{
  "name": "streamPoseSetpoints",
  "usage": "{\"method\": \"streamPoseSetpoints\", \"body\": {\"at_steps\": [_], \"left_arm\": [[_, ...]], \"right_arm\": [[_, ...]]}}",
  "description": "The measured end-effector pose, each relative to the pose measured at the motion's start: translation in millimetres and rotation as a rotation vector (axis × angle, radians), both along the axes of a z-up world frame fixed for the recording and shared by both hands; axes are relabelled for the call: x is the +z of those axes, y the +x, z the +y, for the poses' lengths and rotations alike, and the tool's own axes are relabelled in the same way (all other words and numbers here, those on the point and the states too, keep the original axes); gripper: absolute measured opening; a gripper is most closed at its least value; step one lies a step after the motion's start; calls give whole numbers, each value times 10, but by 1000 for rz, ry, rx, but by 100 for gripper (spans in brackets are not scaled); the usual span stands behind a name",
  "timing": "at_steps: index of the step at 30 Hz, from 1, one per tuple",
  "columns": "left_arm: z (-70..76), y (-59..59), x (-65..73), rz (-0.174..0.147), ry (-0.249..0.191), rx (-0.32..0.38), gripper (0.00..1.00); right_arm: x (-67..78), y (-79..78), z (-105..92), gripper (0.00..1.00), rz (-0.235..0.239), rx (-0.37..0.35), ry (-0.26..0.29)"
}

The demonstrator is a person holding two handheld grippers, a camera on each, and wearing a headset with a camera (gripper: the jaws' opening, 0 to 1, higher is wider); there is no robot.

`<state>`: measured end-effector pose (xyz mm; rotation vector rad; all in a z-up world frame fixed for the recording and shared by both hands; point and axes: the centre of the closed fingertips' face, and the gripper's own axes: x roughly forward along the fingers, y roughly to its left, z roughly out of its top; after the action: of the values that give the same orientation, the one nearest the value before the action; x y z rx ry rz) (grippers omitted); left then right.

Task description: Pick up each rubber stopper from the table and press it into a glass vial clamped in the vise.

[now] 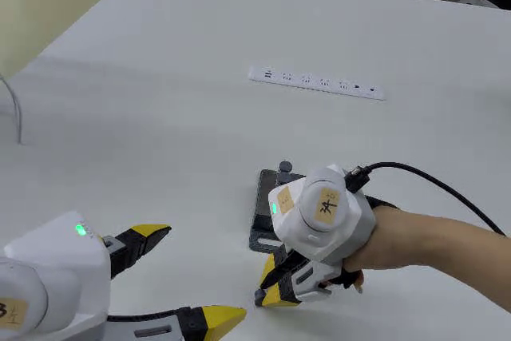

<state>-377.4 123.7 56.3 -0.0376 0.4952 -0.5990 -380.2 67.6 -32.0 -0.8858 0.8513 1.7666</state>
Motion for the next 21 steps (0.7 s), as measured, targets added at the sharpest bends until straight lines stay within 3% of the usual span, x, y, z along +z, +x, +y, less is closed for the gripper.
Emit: {"method": "streamPoseSetpoints", "body": {"at_steps": [15,19,21], "left_arm": [[-30,15,-25,-4,-7,-4,78],[-41,22,-16,-12,-5,-16,78],[-51,27,2,-17,-5,-18,78]], "right_arm": [[12,2,-8,3,58,-171,-10],[24,32,-34,3,89,-253,1],[79,25,-52,3,130,-316,20]]}}
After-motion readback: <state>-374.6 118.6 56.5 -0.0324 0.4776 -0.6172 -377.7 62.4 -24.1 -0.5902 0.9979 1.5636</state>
